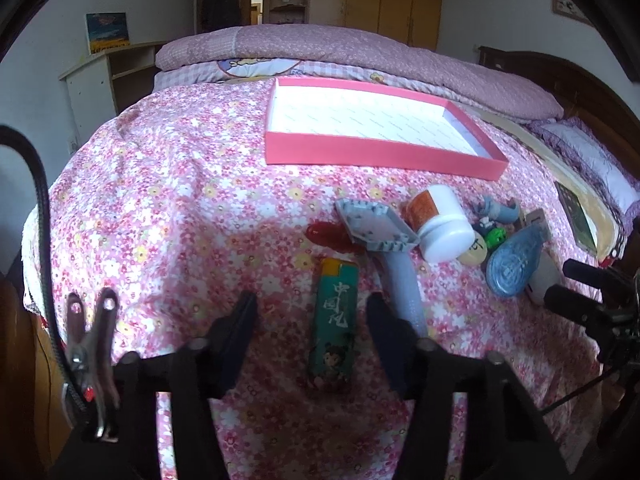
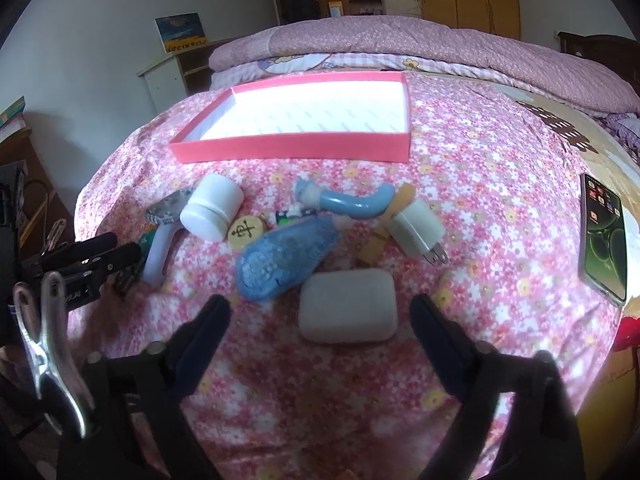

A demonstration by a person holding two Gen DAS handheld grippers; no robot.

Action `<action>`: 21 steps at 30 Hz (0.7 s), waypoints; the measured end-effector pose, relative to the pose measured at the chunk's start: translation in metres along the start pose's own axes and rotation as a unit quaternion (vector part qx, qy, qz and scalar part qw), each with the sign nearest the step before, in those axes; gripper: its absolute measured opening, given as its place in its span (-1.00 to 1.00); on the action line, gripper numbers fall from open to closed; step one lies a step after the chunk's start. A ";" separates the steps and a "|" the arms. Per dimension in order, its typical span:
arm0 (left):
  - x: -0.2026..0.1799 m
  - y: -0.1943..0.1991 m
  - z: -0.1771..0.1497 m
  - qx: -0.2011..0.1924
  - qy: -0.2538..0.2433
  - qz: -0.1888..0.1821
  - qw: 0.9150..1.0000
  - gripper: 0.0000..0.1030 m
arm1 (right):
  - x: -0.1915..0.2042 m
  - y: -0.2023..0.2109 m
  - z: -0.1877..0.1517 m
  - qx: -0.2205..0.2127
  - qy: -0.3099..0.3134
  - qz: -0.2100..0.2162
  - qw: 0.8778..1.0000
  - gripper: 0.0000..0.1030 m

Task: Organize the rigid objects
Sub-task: 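Grasp the green lighter with the left tool while the right tool grasps the white rounded case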

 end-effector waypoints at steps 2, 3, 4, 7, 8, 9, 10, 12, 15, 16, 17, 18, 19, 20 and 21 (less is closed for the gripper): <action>-0.003 -0.003 -0.003 0.007 -0.001 -0.007 1.000 -0.04 | -0.003 -0.001 -0.003 0.003 -0.003 -0.001 1.000 0.59; -0.003 -0.005 -0.004 0.009 -0.001 -0.008 1.000 -0.04 | -0.004 -0.002 -0.004 0.005 -0.003 -0.002 1.000 0.58; -0.003 -0.006 -0.004 0.010 0.000 -0.008 1.000 -0.04 | -0.005 -0.003 -0.004 0.007 -0.004 -0.004 1.000 0.57; -0.003 -0.009 -0.004 0.011 0.003 -0.010 1.000 -0.04 | -0.005 -0.009 -0.005 0.012 -0.008 -0.006 1.000 0.51; -0.003 -0.010 -0.003 0.011 0.004 -0.011 1.000 -0.04 | -0.005 -0.011 -0.005 0.014 -0.007 -0.006 1.000 0.47; -0.003 -0.012 -0.003 0.012 0.005 -0.011 1.000 -0.04 | -0.004 -0.013 -0.006 0.017 -0.007 -0.008 1.000 0.40; -0.003 -0.013 -0.003 0.012 0.005 -0.010 1.000 -0.04 | -0.005 -0.016 -0.007 0.022 -0.007 -0.012 1.000 0.36; -0.004 -0.014 -0.002 0.011 0.001 -0.009 1.000 -0.04 | -0.006 -0.020 -0.010 0.031 -0.010 -0.014 0.999 0.34; -0.005 -0.017 0.000 0.012 -0.006 -0.001 1.000 -0.03 | -0.006 -0.021 -0.010 0.027 -0.006 -0.018 0.999 0.33; -0.005 -0.018 0.000 0.012 -0.009 0.002 1.000 -0.03 | -0.006 -0.021 -0.010 0.026 -0.004 -0.020 0.999 0.33; -0.006 -0.019 0.001 0.012 -0.012 0.005 1.000 -0.03 | -0.006 -0.022 -0.010 0.026 -0.002 -0.022 0.999 0.33; -0.006 -0.020 0.000 0.013 -0.014 0.008 1.000 -0.03 | -0.005 -0.022 -0.010 0.025 0.001 -0.025 0.999 0.33; -0.007 -0.020 0.001 0.013 -0.017 0.011 1.000 -0.03 | -0.005 -0.022 -0.010 0.025 0.003 -0.027 0.999 0.33; -0.007 -0.020 0.001 0.012 -0.018 0.012 1.000 -0.05 | -0.005 -0.023 -0.010 0.025 0.005 -0.028 0.999 0.33; -0.007 -0.019 0.001 0.011 -0.019 0.012 1.000 -0.09 | -0.005 -0.023 -0.010 0.025 0.006 -0.029 0.999 0.33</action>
Point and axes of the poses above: each gripper's, at about its wrist camera, not at the fingertips, and y roughly against the way its jaws point, x to its left, z to its top, the point moved 10 cm from there along -y, roughly the way its jaws point, and after that the axes turned 6 degrees about -z, right-handed, at the moved point
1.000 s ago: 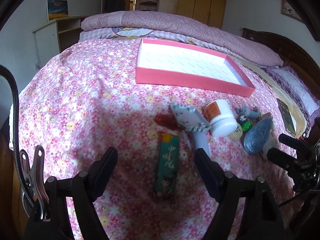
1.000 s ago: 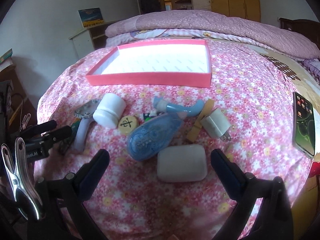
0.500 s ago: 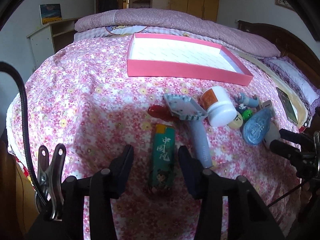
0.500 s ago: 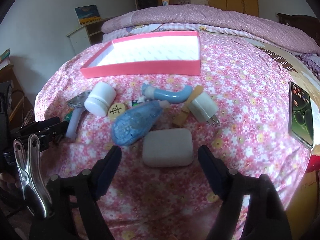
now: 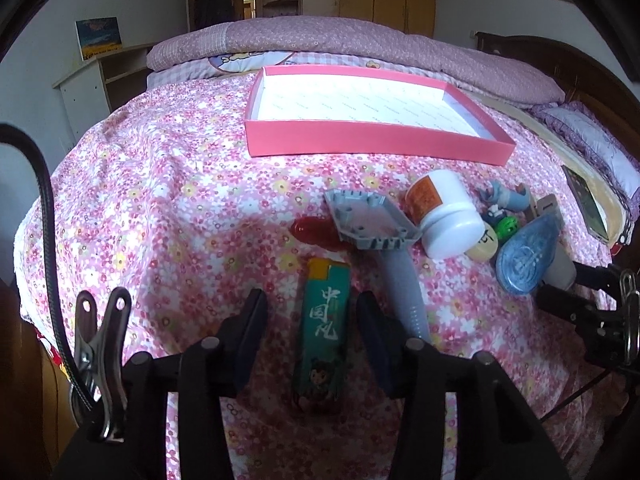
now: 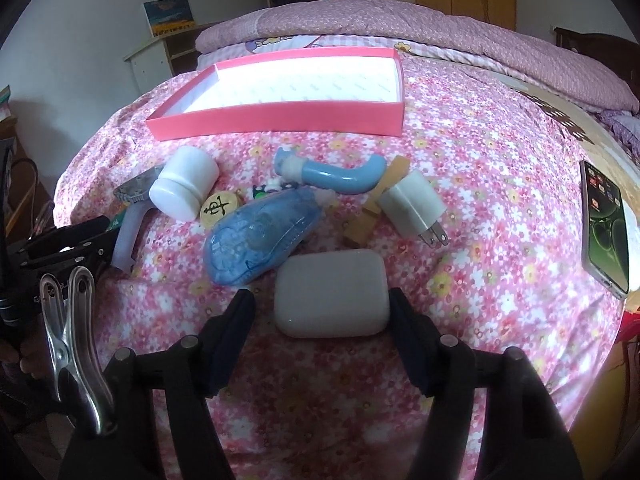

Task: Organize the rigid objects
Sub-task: 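Grasp the green lighter with the left tool while the right tool grasps the white rounded case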

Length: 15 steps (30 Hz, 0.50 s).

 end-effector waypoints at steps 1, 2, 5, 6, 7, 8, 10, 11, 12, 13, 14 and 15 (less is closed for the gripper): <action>0.000 0.000 0.000 -0.001 0.001 -0.001 1.000 -0.18 | 0.000 0.000 0.000 0.000 0.000 0.000 1.000 0.33; 0.001 0.001 0.000 -0.002 0.003 -0.002 1.000 -0.26 | 0.000 0.000 0.001 0.000 0.000 0.000 1.000 0.33; 0.004 0.002 0.000 -0.002 0.010 -0.004 1.000 -0.44 | -0.002 -0.001 0.001 -0.001 0.004 -0.008 1.000 0.22; 0.005 0.003 0.000 -0.002 0.012 -0.005 1.000 -0.48 | -0.003 -0.001 0.001 -0.002 0.004 -0.011 1.000 0.15; 0.006 0.003 0.000 -0.003 0.015 -0.006 1.000 -0.53 | -0.004 -0.001 0.002 -0.003 0.003 -0.014 1.000 0.12; 0.007 0.004 0.000 -0.003 0.017 -0.009 1.000 -0.53 | -0.005 -0.001 0.002 -0.003 0.002 -0.013 1.000 0.12; 0.008 0.005 0.000 -0.002 0.022 -0.014 1.000 -0.54 | -0.005 -0.001 0.002 -0.003 0.002 -0.012 1.000 0.12; 0.008 0.006 -0.001 -0.002 0.024 -0.016 1.000 -0.54 | -0.005 -0.001 0.002 -0.004 0.003 -0.013 1.000 0.12; 0.008 0.007 -0.001 -0.001 0.027 -0.019 0.999 -0.54 | -0.005 0.000 0.001 -0.005 0.003 -0.012 1.000 0.12; 0.007 0.008 -0.001 0.000 0.029 -0.023 0.999 -0.54 | -0.005 0.000 0.001 -0.004 0.002 -0.010 1.000 0.12; 0.007 0.008 -0.001 0.001 0.032 -0.027 0.999 -0.54 | -0.004 0.001 0.001 -0.003 0.001 -0.007 1.000 0.12; 0.007 0.009 -0.001 0.001 0.035 -0.030 0.999 -0.54 | -0.003 0.002 0.001 -0.002 -0.001 -0.002 1.000 0.11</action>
Point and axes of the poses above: each gripper's, at about its wrist camera, not at the fingertips, and y roughly against the way its jaws point, x to its left, z to its top, the point moved 10 cm from there along -y, roughly the way its jaws point, and after that the axes turned 6 degrees about -z, right-handed, at the moved point
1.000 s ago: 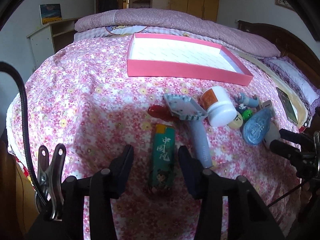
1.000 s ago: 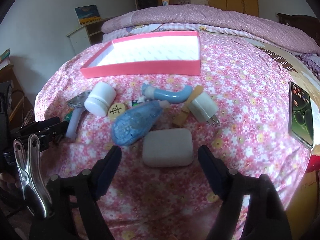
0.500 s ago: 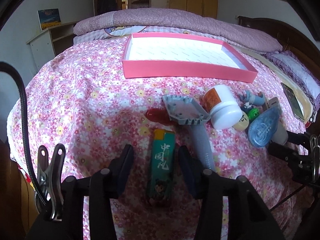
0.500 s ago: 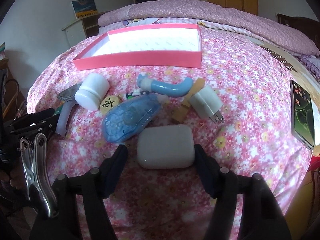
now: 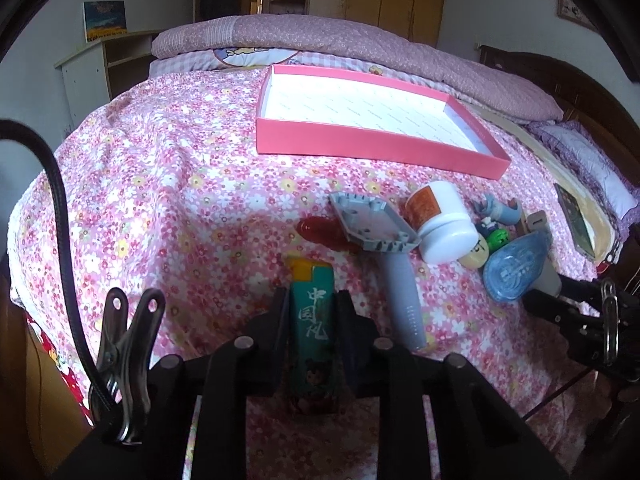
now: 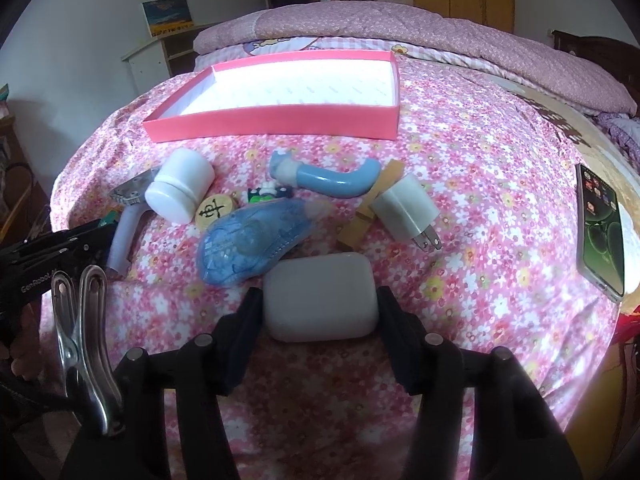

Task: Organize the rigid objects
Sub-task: 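Grasp the green lighter with the left tool while the right tool grasps the white rounded case, then carry both into the pink tray and open both tools to release them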

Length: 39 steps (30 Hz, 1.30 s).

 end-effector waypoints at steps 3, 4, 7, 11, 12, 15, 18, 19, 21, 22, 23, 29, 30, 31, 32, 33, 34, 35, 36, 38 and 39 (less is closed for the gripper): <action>-0.002 0.002 0.002 0.000 0.006 -0.007 1.000 -0.54 | 0.003 0.004 -0.001 0.000 -0.001 0.010 1.000 0.11; -0.002 0.003 0.003 -0.001 0.006 -0.009 1.000 -0.54 | 0.004 0.006 -0.001 0.000 0.000 0.013 1.000 0.11; -0.003 0.006 0.006 -0.004 0.006 -0.011 1.000 -0.54 | 0.007 0.011 0.001 -0.005 0.002 0.018 1.000 0.11; -0.007 0.009 0.015 -0.010 0.002 -0.013 1.000 -0.54 | 0.006 0.019 0.010 -0.018 0.002 0.019 1.000 0.11; -0.008 0.010 0.017 -0.011 0.000 -0.014 1.000 -0.54 | 0.006 0.021 0.013 -0.021 0.003 0.021 1.000 0.11; -0.011 0.010 0.025 -0.016 -0.004 -0.015 1.000 -0.54 | 0.005 0.024 0.022 -0.028 0.007 0.022 0.999 0.11; -0.013 0.011 0.031 -0.020 -0.006 -0.018 1.000 -0.54 | 0.006 0.024 0.028 -0.031 0.012 0.024 0.999 0.11; -0.013 0.011 0.034 -0.021 -0.006 -0.019 1.000 -0.54 | 0.007 0.024 0.031 -0.031 0.011 0.027 0.999 0.11; -0.015 0.012 0.040 -0.025 -0.009 -0.019 0.999 -0.54 | 0.009 0.024 0.036 -0.032 0.010 0.033 0.999 0.11; -0.015 0.012 0.043 -0.028 -0.010 -0.019 0.999 -0.54 | 0.009 0.023 0.037 -0.032 0.010 0.034 0.999 0.11; -0.016 0.013 0.047 -0.031 -0.011 -0.019 0.999 -0.54 | 0.009 0.023 0.039 -0.033 0.009 0.036 0.999 0.11; -0.017 0.013 0.071 -0.045 -0.012 -0.020 0.999 -0.54 | 0.013 0.017 0.056 -0.032 0.005 0.048 0.998 0.11; -0.017 0.012 0.076 -0.046 -0.013 -0.020 0.999 -0.54 | 0.014 0.016 0.060 -0.034 0.005 0.049 0.998 0.11; -0.018 0.010 0.081 -0.047 -0.014 -0.019 0.999 -0.54 | 0.014 0.016 0.064 -0.035 0.006 0.049 0.998 0.11; -0.018 0.007 0.086 -0.048 -0.015 -0.018 0.999 -0.54 | 0.015 0.015 0.068 -0.038 0.006 0.048 0.998 0.11; -0.018 0.006 0.090 -0.049 -0.015 -0.018 0.999 -0.54 | 0.015 0.014 0.072 -0.040 0.007 0.048 0.998 0.11; -0.019 0.003 0.095 -0.050 -0.014 -0.019 0.998 -0.54 | 0.015 0.013 0.078 -0.042 0.007 0.047 0.998 0.11; -0.019 0.001 0.099 -0.050 -0.013 -0.019 0.998 -0.54 | 0.015 0.012 0.081 -0.043 0.007 0.046 0.998 0.11; -0.020 -0.001 0.103 -0.050 -0.011 -0.020 0.998 -0.54 | 0.016 0.010 0.086 -0.042 0.005 0.046 0.998 0.11; -0.021 -0.005 0.111 -0.051 -0.008 -0.023 0.998 -0.54 | 0.016 0.008 0.091 -0.041 0.003 0.048 0.998 0.11; -0.021 -0.007 0.116 -0.053 -0.007 -0.022 0.998 -0.54 | 0.016 0.006 0.095 -0.039 0.003 0.048 0.998 0.11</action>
Point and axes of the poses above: each gripper's, at about its wrist camera, not at the fingertips, and y roughly against the way its jaws point, x to its left, z to its top, the point moved 10 cm from there along -y, roughly the way its jaws point, and after that the axes turned 6 degrees about -z, right-handed, at the moved point
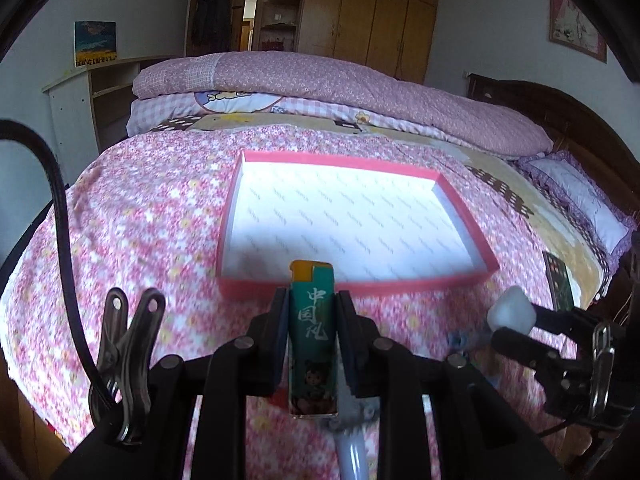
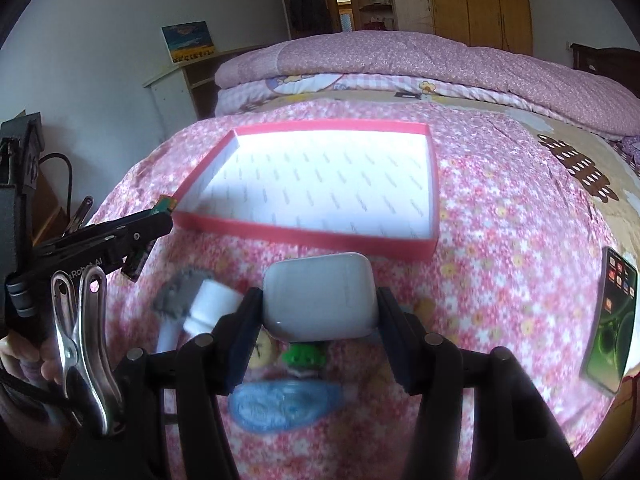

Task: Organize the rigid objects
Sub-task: 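Carry both into the pink tray and open both tools to release them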

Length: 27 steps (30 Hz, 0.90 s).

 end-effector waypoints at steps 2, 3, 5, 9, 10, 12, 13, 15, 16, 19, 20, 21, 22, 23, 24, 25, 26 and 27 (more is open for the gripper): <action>0.000 -0.005 0.008 -0.003 -0.001 0.003 1.000 -0.54 | -0.002 -0.004 0.006 0.001 -0.003 -0.001 1.000 0.11; 0.001 -0.007 0.012 -0.003 -0.002 0.004 1.000 -0.54 | -0.003 -0.007 0.009 0.002 -0.006 -0.001 1.000 0.11; 0.002 -0.013 0.019 -0.003 -0.002 0.007 1.000 -0.54 | -0.006 -0.012 0.017 0.002 -0.013 -0.002 1.000 0.11; 0.006 -0.032 0.028 0.005 -0.001 0.014 1.000 -0.54 | -0.013 -0.024 0.034 0.003 -0.025 -0.008 1.000 0.11; 0.008 -0.037 0.030 0.008 0.000 0.016 1.000 -0.54 | -0.013 -0.026 0.036 0.003 -0.027 -0.010 1.000 0.11; 0.010 -0.047 0.031 0.016 0.001 0.019 1.000 -0.54 | -0.016 -0.033 0.042 0.006 -0.030 -0.014 0.999 0.11; 0.011 -0.053 0.031 0.021 0.002 0.021 1.000 -0.54 | -0.017 -0.038 0.045 0.008 -0.032 -0.016 0.999 0.11; 0.012 -0.062 0.031 0.029 0.002 0.025 0.999 -0.54 | -0.019 -0.043 0.048 0.010 -0.036 -0.018 0.999 0.11; 0.012 -0.066 0.030 0.032 0.002 0.027 0.999 -0.54 | -0.020 -0.047 0.049 0.012 -0.038 -0.019 0.999 0.11; 0.012 -0.074 0.029 0.038 0.001 0.029 0.999 -0.54 | -0.024 -0.054 0.052 0.017 -0.043 -0.020 0.999 0.11; 0.012 -0.076 0.028 0.040 0.000 0.030 0.999 -0.54 | -0.025 -0.057 0.052 0.018 -0.043 -0.021 0.999 0.11; 0.011 -0.079 0.028 0.042 -0.001 0.030 0.999 -0.54 | -0.025 -0.058 0.052 0.019 -0.043 -0.021 0.999 0.11; 0.011 -0.081 0.027 0.044 -0.001 0.031 0.999 -0.54 | -0.026 -0.060 0.052 0.021 -0.042 -0.022 0.999 0.11; 0.010 -0.083 0.027 0.045 -0.002 0.031 0.998 -0.54 | -0.027 -0.062 0.052 0.023 -0.043 -0.022 0.999 0.11; 0.010 -0.084 0.026 0.047 -0.002 0.031 0.998 -0.54 | -0.028 -0.064 0.051 0.026 -0.044 -0.023 0.998 0.11; 0.010 -0.085 0.026 0.047 -0.004 0.030 0.998 -0.54 | -0.029 -0.065 0.051 0.027 -0.044 -0.023 0.998 0.11; 0.010 -0.086 0.025 0.048 -0.005 0.030 0.998 -0.54 | -0.030 -0.066 0.050 0.029 -0.045 -0.024 0.998 0.11; 0.010 -0.086 0.025 0.048 -0.007 0.031 0.998 -0.54 | -0.031 -0.067 0.050 0.029 -0.045 -0.024 0.998 0.11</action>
Point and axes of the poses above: each gripper's, at about its wrist camera, not at the fingertips, and y roughly against the way its jaws point, x to its left, z to its top, the point moved 10 cm from there along -y, roughly the way its jaws point, and after that the axes turned 6 degrees about -z, right-handed, at the moved point
